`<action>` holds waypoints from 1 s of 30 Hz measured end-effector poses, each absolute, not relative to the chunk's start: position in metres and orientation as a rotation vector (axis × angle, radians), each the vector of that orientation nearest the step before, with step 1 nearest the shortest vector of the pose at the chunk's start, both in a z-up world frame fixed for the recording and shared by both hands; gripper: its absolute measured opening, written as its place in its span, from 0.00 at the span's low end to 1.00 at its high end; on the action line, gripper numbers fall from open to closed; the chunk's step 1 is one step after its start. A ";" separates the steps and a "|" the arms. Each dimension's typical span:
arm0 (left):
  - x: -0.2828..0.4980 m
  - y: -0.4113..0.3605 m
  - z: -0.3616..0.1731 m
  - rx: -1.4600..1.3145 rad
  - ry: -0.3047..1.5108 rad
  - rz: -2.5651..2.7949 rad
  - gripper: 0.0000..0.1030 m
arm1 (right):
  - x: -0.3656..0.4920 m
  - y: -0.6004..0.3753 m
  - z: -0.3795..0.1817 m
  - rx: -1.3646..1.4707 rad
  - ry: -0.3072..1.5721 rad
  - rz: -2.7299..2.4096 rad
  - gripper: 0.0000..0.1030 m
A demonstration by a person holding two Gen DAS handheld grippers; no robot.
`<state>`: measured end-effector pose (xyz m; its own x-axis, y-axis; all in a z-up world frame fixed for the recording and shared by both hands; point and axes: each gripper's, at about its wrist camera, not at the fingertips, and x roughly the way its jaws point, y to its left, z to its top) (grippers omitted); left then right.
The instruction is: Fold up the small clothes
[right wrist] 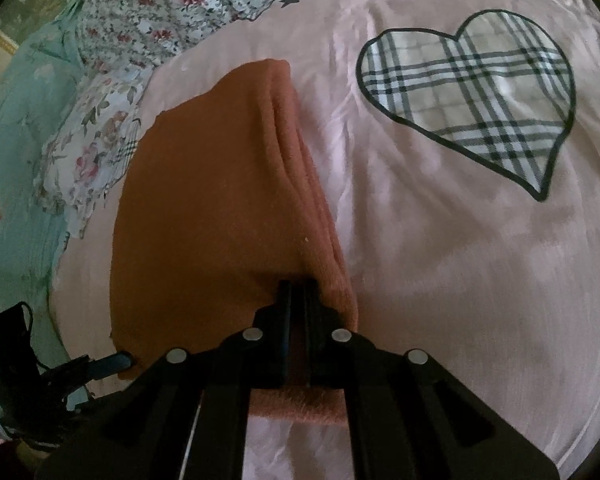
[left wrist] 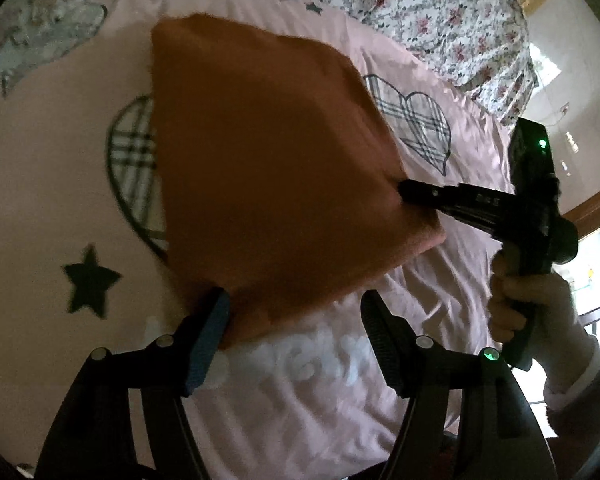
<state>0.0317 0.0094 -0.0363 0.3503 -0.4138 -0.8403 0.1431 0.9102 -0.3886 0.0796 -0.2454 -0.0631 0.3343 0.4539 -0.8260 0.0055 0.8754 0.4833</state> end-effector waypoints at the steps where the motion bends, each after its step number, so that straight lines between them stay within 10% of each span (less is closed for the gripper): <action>1: 0.030 0.010 -0.031 -0.250 1.148 -0.356 0.67 | 0.077 -0.246 -0.060 0.449 1.198 0.299 0.08; 17: -0.008 0.046 -0.016 -0.022 1.078 -0.072 0.79 | -0.008 -0.217 -0.013 0.243 1.143 0.314 0.56; 30: -0.031 0.039 -0.016 0.173 1.060 -0.016 0.84 | -0.038 -0.206 -0.012 0.182 1.175 0.370 0.67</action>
